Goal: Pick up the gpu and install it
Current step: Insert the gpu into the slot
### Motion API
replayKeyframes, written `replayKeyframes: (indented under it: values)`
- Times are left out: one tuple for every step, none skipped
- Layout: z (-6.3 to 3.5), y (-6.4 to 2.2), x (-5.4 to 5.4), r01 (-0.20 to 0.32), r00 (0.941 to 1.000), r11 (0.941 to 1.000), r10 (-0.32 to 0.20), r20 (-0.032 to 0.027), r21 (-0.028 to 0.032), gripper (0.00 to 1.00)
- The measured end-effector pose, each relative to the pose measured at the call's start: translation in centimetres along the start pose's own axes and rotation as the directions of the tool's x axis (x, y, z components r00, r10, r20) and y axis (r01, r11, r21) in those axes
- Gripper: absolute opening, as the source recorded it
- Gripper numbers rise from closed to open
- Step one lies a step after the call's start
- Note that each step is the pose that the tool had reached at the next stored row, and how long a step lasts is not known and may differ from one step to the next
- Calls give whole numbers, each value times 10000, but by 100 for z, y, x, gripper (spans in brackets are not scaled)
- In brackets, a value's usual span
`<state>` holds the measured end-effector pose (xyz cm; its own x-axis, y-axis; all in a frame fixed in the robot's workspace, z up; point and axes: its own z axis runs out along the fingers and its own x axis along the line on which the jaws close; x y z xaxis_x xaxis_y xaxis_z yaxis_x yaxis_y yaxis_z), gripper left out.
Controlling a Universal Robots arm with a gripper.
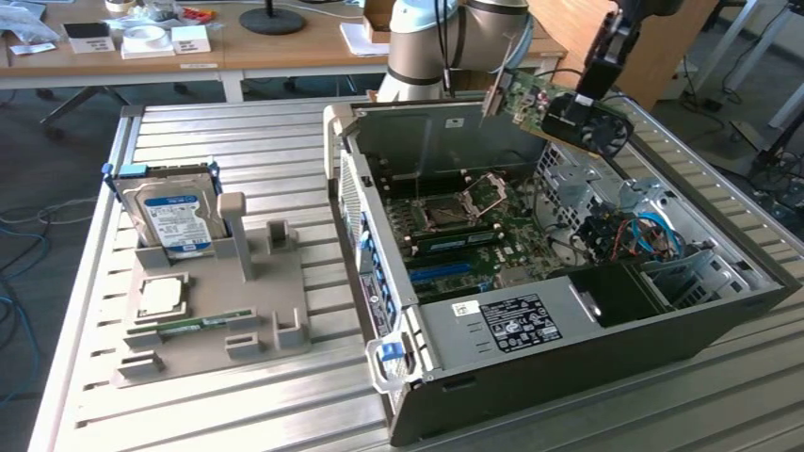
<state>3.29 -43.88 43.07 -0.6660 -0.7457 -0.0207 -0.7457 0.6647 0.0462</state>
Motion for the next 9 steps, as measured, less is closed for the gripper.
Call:
replayKeyframes:
  values:
    - [0,0,0,151,9999,9999,-151,-6,-3,27]
    - [0,0,0,302,9995,9995,-302,-13,-6,27]
    - [0,0,0,453,9990,9990,-453,-20,-10,27]
    - [1,0,0,601,9982,9982,-601,-27,-14,27]
    - [1,0,0,750,9972,9972,-750,-33,-17,27]
    - [1,0,0,915,9958,9958,-915,-41,-21,27]
    - [1,0,0,1068,9943,9943,-1068,-48,-25,27]
    - [1,0,0,1213,9926,9926,-1213,-54,-28,27]
    - [2,0,0,1353,9908,9908,-1353,-60,-32,27]
